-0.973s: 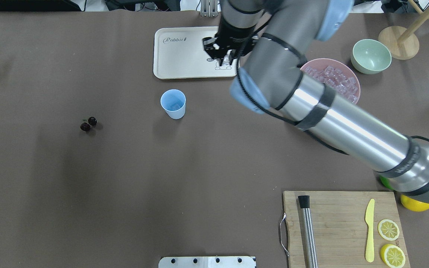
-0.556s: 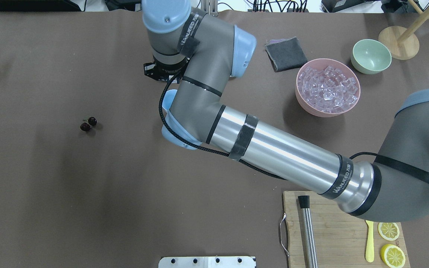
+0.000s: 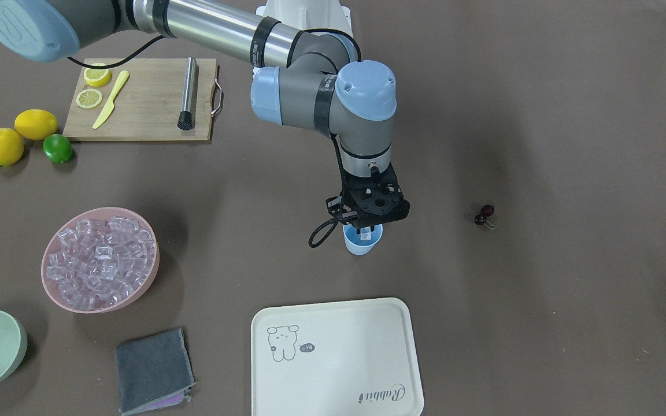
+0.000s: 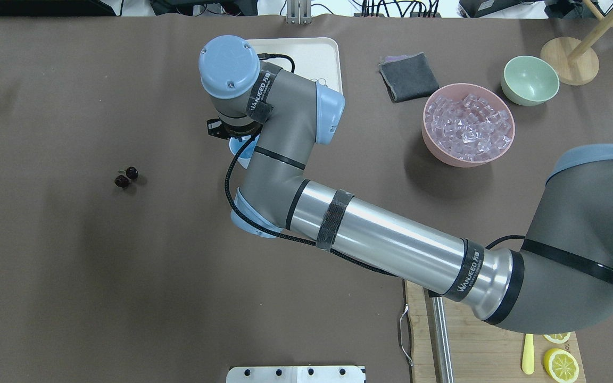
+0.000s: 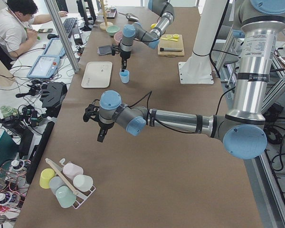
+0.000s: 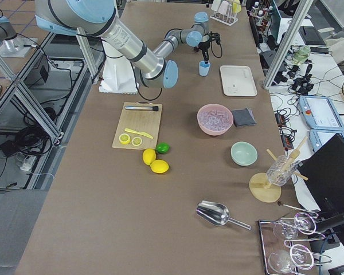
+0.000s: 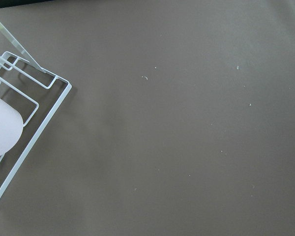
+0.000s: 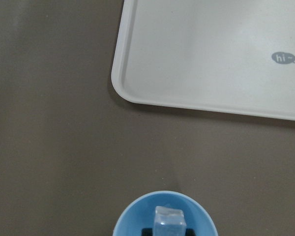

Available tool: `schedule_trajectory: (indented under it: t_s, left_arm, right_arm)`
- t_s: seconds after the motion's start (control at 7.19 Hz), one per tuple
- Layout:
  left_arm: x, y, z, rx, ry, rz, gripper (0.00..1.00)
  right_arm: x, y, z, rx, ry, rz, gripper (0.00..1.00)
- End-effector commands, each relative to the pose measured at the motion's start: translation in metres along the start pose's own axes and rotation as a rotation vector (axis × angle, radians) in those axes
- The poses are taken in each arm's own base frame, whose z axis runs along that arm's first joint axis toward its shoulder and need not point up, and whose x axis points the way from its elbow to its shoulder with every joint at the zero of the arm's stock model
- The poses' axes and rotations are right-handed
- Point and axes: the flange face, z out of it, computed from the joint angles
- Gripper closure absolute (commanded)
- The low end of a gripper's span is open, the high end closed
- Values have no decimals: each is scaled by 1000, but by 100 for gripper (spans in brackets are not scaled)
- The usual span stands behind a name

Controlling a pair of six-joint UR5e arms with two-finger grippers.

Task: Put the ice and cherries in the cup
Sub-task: 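Open the right gripper to drop the ice into the cup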

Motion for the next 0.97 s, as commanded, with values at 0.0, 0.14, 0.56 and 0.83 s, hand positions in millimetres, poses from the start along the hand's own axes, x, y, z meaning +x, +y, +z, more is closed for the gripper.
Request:
schedule_trajectory:
  t_s: [0.0,0.14,0.56,0.83]
  left_arm:
    - [0,0,0,1,1,2,3]
    - [1,0,-1,2,3,2,3]
    - [-1,-1,1,-1,0,2,3]
    - [1,-1,0,2,1,4,3]
  right_arm:
    - [-1,2,1,2,-2,2,22]
    - [-6,1,-12,11,-20,8,2]
    - [99,-57,-113,-113,-58,128,1]
    - [220,-50,-123,-142,-82,163,2]
